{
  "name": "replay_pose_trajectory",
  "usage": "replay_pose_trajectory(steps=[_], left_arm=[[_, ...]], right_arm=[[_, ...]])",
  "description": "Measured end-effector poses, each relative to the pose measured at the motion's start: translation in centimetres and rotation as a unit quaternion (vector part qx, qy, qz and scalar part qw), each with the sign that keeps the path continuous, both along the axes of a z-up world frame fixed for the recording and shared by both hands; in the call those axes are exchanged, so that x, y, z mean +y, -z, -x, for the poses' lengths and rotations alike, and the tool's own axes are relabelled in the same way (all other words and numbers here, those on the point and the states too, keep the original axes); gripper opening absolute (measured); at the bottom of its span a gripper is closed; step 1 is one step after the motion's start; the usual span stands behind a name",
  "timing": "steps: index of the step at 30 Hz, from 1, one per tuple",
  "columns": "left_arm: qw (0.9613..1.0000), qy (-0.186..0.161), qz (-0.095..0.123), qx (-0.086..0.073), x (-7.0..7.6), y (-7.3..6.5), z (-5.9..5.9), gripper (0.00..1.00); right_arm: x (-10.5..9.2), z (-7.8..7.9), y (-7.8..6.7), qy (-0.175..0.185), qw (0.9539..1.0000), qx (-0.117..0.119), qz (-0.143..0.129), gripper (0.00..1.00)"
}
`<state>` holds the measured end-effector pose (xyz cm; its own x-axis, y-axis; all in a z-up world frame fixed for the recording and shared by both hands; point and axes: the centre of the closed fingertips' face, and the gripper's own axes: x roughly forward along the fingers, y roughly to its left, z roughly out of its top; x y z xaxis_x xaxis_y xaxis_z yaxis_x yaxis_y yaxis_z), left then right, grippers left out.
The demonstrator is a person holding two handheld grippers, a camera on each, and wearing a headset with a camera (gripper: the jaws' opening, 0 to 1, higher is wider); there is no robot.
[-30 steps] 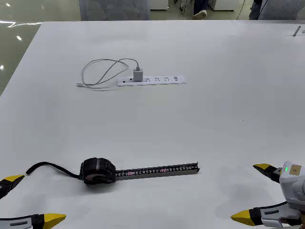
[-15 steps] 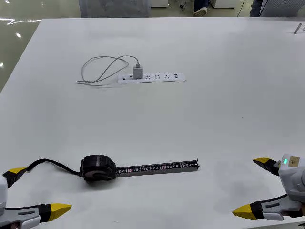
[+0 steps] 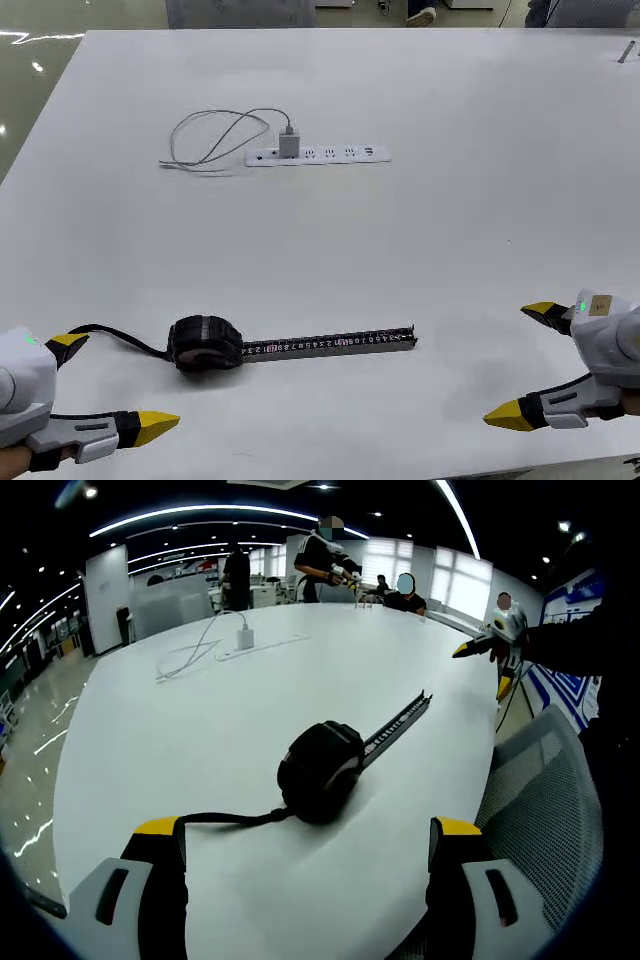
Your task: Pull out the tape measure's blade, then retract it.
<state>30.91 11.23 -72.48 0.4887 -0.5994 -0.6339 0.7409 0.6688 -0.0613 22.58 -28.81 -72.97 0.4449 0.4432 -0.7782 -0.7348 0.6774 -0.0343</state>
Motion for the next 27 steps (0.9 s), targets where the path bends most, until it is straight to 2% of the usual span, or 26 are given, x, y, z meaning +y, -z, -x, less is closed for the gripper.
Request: replay_pose_trajectory(steps=[4, 6, 8, 12, 16, 19, 20, 22, 24, 27], left_arm=[[0.9996, -0.027, 0.001, -0.005, -0.1, -0.2, -0.9, 0.99], [0.9991, -0.041, 0.011, -0.004, -0.3, -0.4, -1.2, 0.99], [0.9987, -0.05, 0.005, -0.002, -0.3, -0.1, -1.4, 0.99], [0.999, -0.043, 0.007, -0.01, -1.2, -0.2, -1.1, 0.99], [0.9991, -0.034, -0.004, -0.023, -2.1, -0.3, -1.1, 0.99], [0.9992, -0.038, 0.006, -0.014, -2.7, -0.3, -1.0, 0.99], [0.9991, -0.039, 0.008, -0.015, -2.9, -0.3, -1.1, 0.99], [0.9988, -0.045, -0.003, -0.018, -3.0, -0.1, -1.3, 0.99], [0.9988, -0.045, 0.008, -0.017, -3.5, -0.2, -1.3, 0.99], [0.9986, -0.051, 0.009, -0.013, -4.0, 0.0, -1.4, 0.99]], right_arm=[[0.2, -0.1, -0.1, -0.011, 0.9999, 0.001, 0.004, 0.99], [0.2, -0.2, -0.2, -0.016, 0.9998, 0.001, 0.007, 0.99], [0.3, -0.4, -0.3, -0.024, 0.9997, -0.001, 0.009, 0.99], [0.4, -0.8, -0.4, -0.034, 0.9993, 0.004, 0.014, 0.99], [0.7, -1.2, -0.7, -0.048, 0.9987, 0.006, 0.018, 0.99], [0.8, -1.7, -0.8, -0.053, 0.9984, 0.006, 0.018, 0.99], [0.8, -1.8, -0.8, -0.055, 0.9983, 0.007, 0.018, 0.99], [1.0, -2.1, -0.8, -0.061, 0.9979, 0.01, 0.02, 0.99], [1.3, -2.4, -1.2, -0.066, 0.9976, 0.01, 0.016, 0.99], [1.5, -2.9, -1.4, -0.072, 0.9972, 0.008, 0.016, 0.99]])
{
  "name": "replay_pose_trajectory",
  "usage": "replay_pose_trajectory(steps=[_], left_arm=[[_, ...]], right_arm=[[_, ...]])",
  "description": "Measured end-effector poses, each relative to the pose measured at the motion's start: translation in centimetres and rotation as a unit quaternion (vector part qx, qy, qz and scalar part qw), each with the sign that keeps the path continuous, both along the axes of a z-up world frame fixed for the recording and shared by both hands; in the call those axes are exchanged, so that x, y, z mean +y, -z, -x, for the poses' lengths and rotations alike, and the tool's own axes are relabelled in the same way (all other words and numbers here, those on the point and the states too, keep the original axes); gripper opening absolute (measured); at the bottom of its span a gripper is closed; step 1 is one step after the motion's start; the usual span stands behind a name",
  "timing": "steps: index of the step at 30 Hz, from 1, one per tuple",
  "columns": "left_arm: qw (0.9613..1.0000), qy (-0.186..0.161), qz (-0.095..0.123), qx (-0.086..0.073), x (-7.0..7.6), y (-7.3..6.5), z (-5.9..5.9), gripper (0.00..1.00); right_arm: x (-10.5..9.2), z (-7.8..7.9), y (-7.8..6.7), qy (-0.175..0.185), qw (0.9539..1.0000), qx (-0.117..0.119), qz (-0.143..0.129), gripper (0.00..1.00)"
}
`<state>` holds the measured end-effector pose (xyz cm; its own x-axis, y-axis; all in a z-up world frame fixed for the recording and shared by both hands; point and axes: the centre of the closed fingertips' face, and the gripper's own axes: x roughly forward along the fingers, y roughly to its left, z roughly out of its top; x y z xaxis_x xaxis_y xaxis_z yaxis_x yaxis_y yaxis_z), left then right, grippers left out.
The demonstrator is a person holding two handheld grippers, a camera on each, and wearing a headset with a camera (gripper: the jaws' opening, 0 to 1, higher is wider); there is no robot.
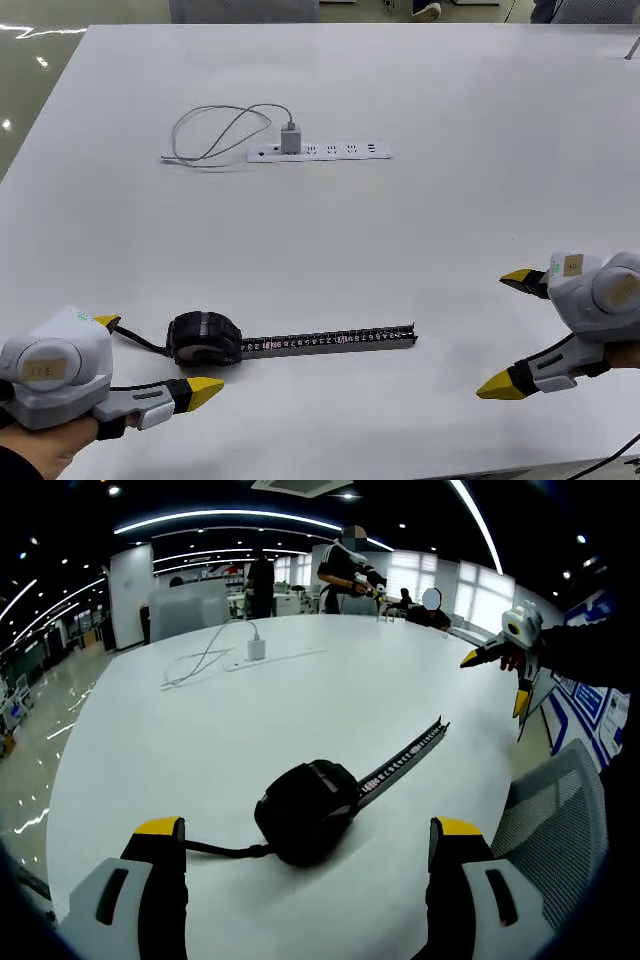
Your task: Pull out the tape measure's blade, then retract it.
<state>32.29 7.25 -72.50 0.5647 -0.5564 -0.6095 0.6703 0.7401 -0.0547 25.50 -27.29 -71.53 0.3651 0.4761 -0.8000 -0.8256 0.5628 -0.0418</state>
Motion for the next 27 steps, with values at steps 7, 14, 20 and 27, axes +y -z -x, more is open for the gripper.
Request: replay_pose_trajectory(steps=[7, 14, 20, 27], left_arm=[[0.9996, -0.027, 0.007, -0.007, -0.6, -0.2, -0.7, 0.99], [0.999, -0.042, 0.011, -0.009, -1.2, -0.4, -1.5, 0.99], [0.9974, -0.063, 0.03, -0.016, -1.7, -0.7, -2.1, 0.99], [0.997, -0.071, 0.015, -0.027, -2.1, -0.1, -2.0, 0.99]], right_arm=[[0.4, -0.4, 0.2, -0.024, 0.9996, 0.005, 0.015, 0.99], [0.9, -1.1, 0.5, -0.043, 0.9987, 0.004, 0.027, 0.99], [1.6, -1.7, 0.6, -0.061, 0.9976, 0.006, 0.032, 0.99], [2.4, -2.7, 1.0, -0.084, 0.9958, 0.004, 0.036, 0.99]])
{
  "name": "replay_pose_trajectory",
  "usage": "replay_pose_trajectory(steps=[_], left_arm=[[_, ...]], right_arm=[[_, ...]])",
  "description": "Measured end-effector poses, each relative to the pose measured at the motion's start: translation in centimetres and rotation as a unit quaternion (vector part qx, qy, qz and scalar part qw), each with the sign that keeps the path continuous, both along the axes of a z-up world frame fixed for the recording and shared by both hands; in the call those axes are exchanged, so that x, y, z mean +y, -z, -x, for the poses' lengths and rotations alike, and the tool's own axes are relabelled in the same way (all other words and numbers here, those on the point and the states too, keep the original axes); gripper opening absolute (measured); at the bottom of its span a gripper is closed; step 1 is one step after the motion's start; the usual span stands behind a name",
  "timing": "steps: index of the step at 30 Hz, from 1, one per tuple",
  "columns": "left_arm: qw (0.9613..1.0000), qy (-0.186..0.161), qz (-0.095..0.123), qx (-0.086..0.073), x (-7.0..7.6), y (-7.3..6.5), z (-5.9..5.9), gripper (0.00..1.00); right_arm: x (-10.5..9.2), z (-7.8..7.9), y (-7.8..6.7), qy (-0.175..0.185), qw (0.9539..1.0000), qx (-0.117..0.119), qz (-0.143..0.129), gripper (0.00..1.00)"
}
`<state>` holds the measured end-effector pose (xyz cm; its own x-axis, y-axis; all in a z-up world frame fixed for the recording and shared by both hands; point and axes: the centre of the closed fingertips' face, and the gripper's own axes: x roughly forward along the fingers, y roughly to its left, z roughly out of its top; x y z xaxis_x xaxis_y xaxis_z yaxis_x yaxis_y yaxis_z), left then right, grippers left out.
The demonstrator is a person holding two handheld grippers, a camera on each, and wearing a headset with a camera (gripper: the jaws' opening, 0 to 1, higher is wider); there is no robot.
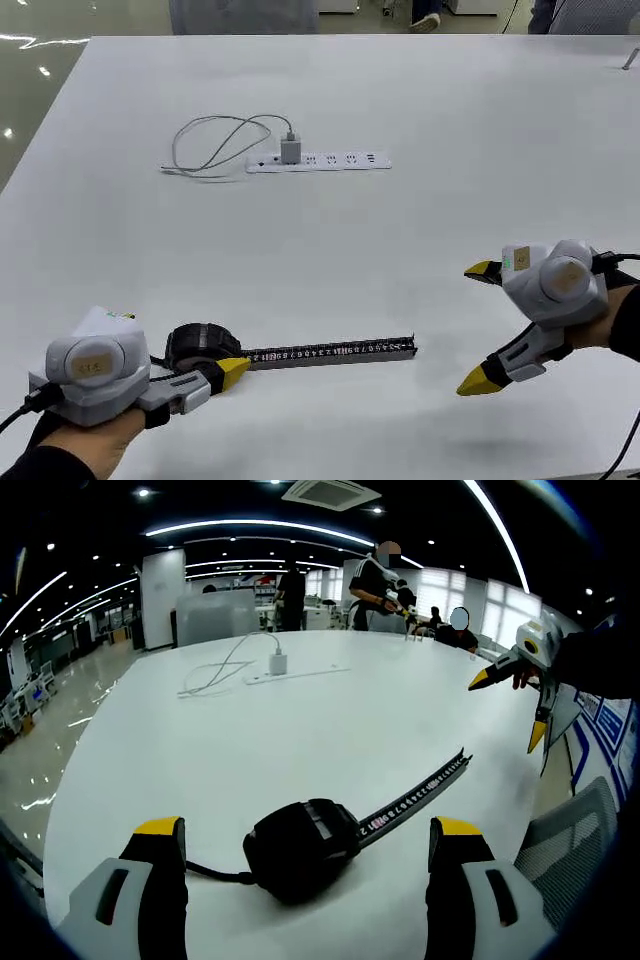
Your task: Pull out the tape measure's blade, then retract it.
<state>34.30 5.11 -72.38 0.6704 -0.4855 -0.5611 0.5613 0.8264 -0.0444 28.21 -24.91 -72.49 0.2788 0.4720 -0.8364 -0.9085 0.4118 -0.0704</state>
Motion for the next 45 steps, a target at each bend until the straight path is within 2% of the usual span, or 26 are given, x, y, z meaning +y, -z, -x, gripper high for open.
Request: replay_pose_trajectory(steps=[3, 5, 6, 12, 16, 18, 19, 21, 23, 26, 30, 33, 36, 40, 42, 45], left_arm=[[0.9997, -0.02, 0.006, -0.013, 0.2, -0.1, -0.3, 0.99], [0.9983, -0.055, 0.017, -0.004, 0.6, 0.3, -0.7, 0.99], [0.9979, -0.062, 0.019, -0.003, 0.7, 0.4, -0.8, 0.99], [0.996, -0.084, 0.029, -0.013, 0.6, 0.3, -1.3, 0.99], [0.9946, -0.099, 0.025, -0.018, 0.8, 0.4, -1.6, 0.99], [0.9932, -0.111, 0.023, -0.026, 1.0, 0.2, -1.7, 0.99], [0.9915, -0.122, 0.018, -0.043, 1.3, -0.1, -1.9, 0.99], [0.9907, -0.124, 0.03, -0.046, 1.1, -0.3, -1.7, 0.99], [0.9896, -0.131, 0.051, -0.032, 0.7, 0.0, -1.5, 0.99], [0.9889, -0.134, 0.054, -0.033, 0.5, 0.5, -1.4, 0.99], [0.9897, -0.126, 0.05, -0.046, -0.1, 0.7, -1.2, 0.99], [0.9897, -0.122, 0.051, -0.055, -0.5, 0.7, -1.1, 0.99], [0.9905, -0.115, 0.04, -0.065, -0.6, 0.8, -1.3, 0.99], [0.9913, -0.107, 0.033, -0.068, -0.6, 1.2, -1.4, 0.99], [0.9918, -0.108, 0.029, -0.063, -0.5, 1.6, -1.3, 0.99], [0.9917, -0.112, 0.031, -0.056, -0.4, 1.9, -1.2, 0.99]], right_arm=[[0.2, -0.5, 0.2, -0.01, 1.0, 0.001, 0.0, 0.99], [0.6, -0.6, 0.4, -0.013, 0.9999, 0.002, 0.003, 0.99], [0.7, -0.8, 0.6, -0.014, 0.9999, 0.006, 0.004, 0.99], [1.6, -1.1, 1.5, -0.034, 0.9992, 0.018, 0.006, 0.99], [2.3, -1.3, 2.0, -0.047, 0.9985, 0.025, 0.01, 0.99], [2.5, -1.4, 2.3, -0.054, 0.9982, 0.026, 0.009, 0.99], [2.7, -1.4, 2.5, -0.058, 0.9979, 0.027, 0.011, 0.99], [2.7, -1.7, 2.9, -0.063, 0.9975, 0.029, 0.013, 0.99], [2.9, -1.8, 3.1, -0.066, 0.9972, 0.031, 0.013, 0.99], [3.0, -1.9, 3.7, -0.071, 0.9966, 0.036, 0.019, 0.99], [3.2, -1.9, 4.0, -0.077, 0.996, 0.04, 0.023, 0.99], [3.4, -2.0, 4.2, -0.093, 0.9949, 0.034, 0.02, 0.99], [3.5, -2.0, 4.4, -0.097, 0.9944, 0.036, 0.02, 0.99], [3.4, -2.2, 5.0, -0.097, 0.9941, 0.041, 0.026, 0.97], [3.4, -2.2, 5.3, -0.1, 0.9936, 0.043, 0.03, 0.91], [3.7, -2.0, 5.6, -0.106, 0.9929, 0.047, 0.03, 0.9]])
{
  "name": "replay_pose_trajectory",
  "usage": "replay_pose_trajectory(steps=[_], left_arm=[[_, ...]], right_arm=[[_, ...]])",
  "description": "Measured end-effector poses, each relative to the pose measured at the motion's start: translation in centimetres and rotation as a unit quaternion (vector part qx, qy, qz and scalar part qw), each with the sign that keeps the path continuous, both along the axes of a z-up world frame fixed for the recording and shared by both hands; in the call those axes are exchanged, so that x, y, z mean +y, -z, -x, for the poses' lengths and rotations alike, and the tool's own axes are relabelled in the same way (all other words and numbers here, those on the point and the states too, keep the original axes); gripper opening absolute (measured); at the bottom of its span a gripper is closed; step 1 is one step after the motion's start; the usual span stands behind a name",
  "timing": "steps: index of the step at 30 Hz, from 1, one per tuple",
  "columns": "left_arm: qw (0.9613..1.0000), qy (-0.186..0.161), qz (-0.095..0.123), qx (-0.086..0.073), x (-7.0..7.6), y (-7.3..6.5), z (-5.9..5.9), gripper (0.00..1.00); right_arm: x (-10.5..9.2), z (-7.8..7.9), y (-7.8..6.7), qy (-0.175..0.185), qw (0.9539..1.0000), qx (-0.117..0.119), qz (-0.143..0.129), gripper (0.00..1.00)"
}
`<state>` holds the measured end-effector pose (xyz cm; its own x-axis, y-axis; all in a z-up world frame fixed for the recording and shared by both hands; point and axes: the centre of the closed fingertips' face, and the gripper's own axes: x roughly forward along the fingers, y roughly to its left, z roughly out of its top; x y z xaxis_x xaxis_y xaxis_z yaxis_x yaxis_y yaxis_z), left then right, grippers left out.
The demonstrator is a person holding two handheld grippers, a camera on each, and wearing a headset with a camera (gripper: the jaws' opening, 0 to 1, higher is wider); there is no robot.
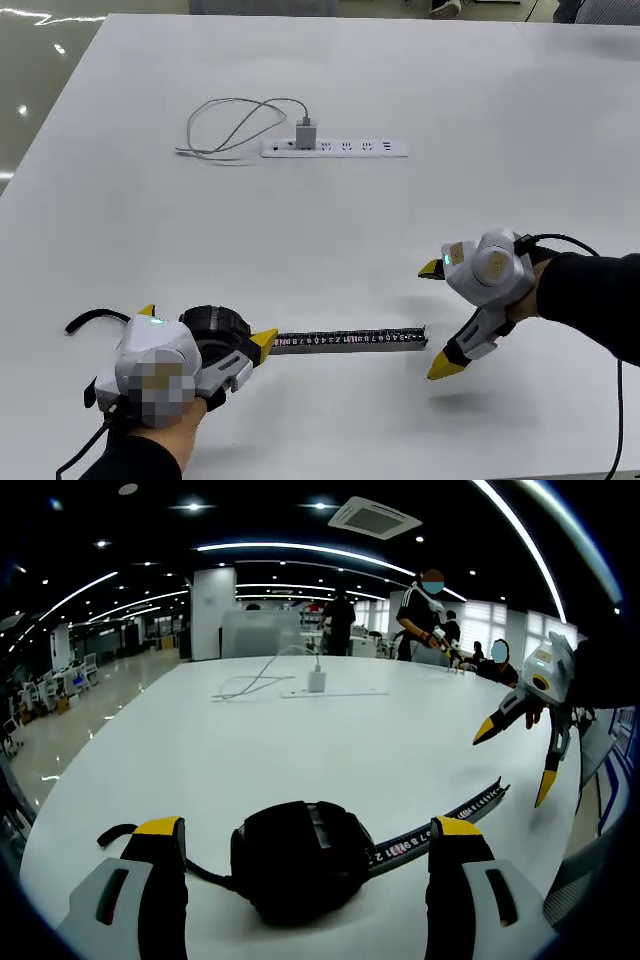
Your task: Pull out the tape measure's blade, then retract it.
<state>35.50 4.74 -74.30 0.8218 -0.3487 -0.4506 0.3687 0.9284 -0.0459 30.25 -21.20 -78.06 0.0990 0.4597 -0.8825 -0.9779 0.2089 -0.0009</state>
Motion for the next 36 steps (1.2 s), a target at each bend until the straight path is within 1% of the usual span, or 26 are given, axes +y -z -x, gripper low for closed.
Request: replay_pose_trajectory(steps=[2, 3, 4, 7, 10, 13, 16, 20, 22, 27, 29, 36], left_arm=[[1.0, -0.001, -0.001, 0.003, 0.1, 0.2, 0.0, 0.99], [1.0, -0.001, -0.001, 0.006, 0.2, 0.3, 0.0, 0.99], [1.0, -0.001, -0.001, 0.007, 0.2, 0.4, 0.0, 0.99], [1.0, 0.001, -0.004, 0.008, 0.4, 0.6, 0.1, 0.99], [1.0, -0.001, -0.004, 0.009, 0.5, 0.7, 0.1, 0.99], [0.9999, -0.001, -0.003, 0.01, 0.5, 0.7, 0.1, 0.99], [0.9999, 0.001, -0.005, 0.01, 0.4, 0.7, 0.2, 0.99], [0.9999, 0.003, -0.008, 0.009, 0.4, 0.8, 0.2, 0.99], [0.9999, 0.004, -0.009, 0.007, 0.3, 0.8, 0.2, 0.99], [0.9999, 0.006, -0.003, 0.011, 0.2, 0.9, 0.3, 0.99], [0.9999, 0.008, -0.006, 0.012, 0.2, 1.1, 0.3, 0.99], [0.9999, 0.006, -0.007, 0.014, 0.3, 1.3, 0.3, 0.99]], right_arm=[[-0.2, -0.1, 0.3, -0.022, 0.9996, -0.011, 0.011, 0.84], [-0.3, 0.0, 0.5, -0.028, 0.9994, -0.009, 0.017, 0.81], [-0.3, 0.1, 0.8, -0.027, 0.9995, -0.003, 0.018, 0.8], [-0.3, 0.3, 1.2, -0.035, 0.9991, -0.003, 0.024, 0.76], [-0.3, 0.3, 1.3, -0.033, 0.9992, 0.0, 0.024, 0.74], [-0.2, 0.3, 1.2, -0.031, 0.9993, 0.001, 0.023, 0.67], [-0.3, 0.2, 1.2, -0.02, 0.9996, 0.004, 0.018, 0.61], [-0.5, 0.5, 1.4, -0.021, 0.9995, 0.009, 0.021, 0.56], [-0.6, 0.6, 1.5, -0.024, 0.9995, 0.007, 0.022, 0.54], [-0.7, 0.5, 1.6, -0.019, 0.9995, 0.006, 0.022, 0.44], [-0.8, 0.5, 1.7, -0.018, 0.9995, 0.008, 0.023, 0.41], [-0.8, 0.7, 2.0, -0.023, 0.9994, 0.013, 0.024, 0.31]])
